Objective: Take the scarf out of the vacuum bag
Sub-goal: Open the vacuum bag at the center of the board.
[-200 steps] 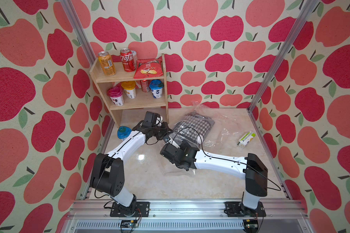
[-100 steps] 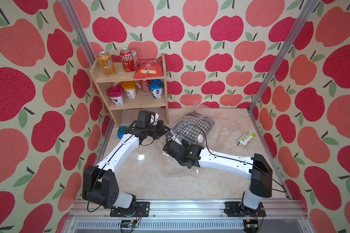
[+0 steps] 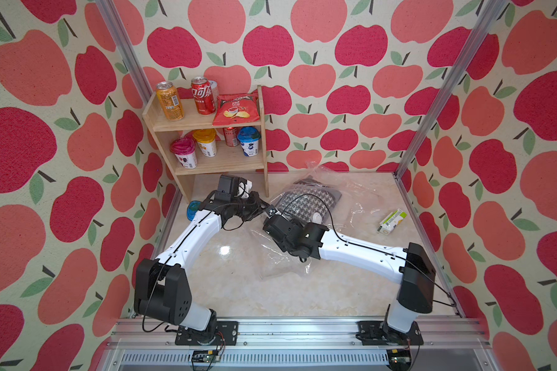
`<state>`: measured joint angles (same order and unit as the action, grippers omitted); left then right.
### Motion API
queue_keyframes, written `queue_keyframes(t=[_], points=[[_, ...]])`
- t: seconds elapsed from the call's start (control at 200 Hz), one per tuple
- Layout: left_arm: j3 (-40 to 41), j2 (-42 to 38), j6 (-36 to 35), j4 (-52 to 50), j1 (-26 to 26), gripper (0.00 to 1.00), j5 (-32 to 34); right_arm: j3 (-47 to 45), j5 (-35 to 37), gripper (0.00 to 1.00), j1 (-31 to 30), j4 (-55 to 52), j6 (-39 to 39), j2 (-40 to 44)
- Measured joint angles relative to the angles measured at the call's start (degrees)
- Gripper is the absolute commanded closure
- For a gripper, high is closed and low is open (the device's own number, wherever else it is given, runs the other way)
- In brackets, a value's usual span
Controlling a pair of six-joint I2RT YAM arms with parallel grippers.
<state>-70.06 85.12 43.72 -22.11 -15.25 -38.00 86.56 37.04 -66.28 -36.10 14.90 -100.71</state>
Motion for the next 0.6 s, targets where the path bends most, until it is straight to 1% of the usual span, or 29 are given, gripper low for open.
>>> queue_keyframes(t=[0.09, 0.195, 0.365, 0.435, 0.51, 0.6], points=[[-1.7, 0.9, -1.6, -0.7, 0.5, 0.89, 0.0, 0.0, -3.3, 0.96, 2.7, 0.2, 1.4, 0.8], [-7.9, 4.9, -4.0, -2.8, 1.2, 0.88, -0.6, 0.0, -8.3, 0.96, 6.3, 1.7, 3.7, 2.3], [-17.4, 12.5, -6.2, -5.3, 2.2, 0.88, -4.2, 0.0, -16.4, 0.97, 11.6, 5.4, 7.2, 3.2], [-20.0, 15.0, -6.8, -5.9, 2.5, 0.84, -5.9, 0.0, -19.4, 0.97, 13.0, 6.3, 8.5, 3.2], [-20.9, 16.2, -7.2, -5.9, 2.9, 0.81, -7.0, 0.0, -22.3, 0.98, 14.2, 6.9, 9.7, 3.2], [-20.9, 16.0, -7.6, -5.9, 3.4, 0.72, -8.2, 0.0, -25.3, 0.98, 15.4, 7.4, 11.1, 3.2]])
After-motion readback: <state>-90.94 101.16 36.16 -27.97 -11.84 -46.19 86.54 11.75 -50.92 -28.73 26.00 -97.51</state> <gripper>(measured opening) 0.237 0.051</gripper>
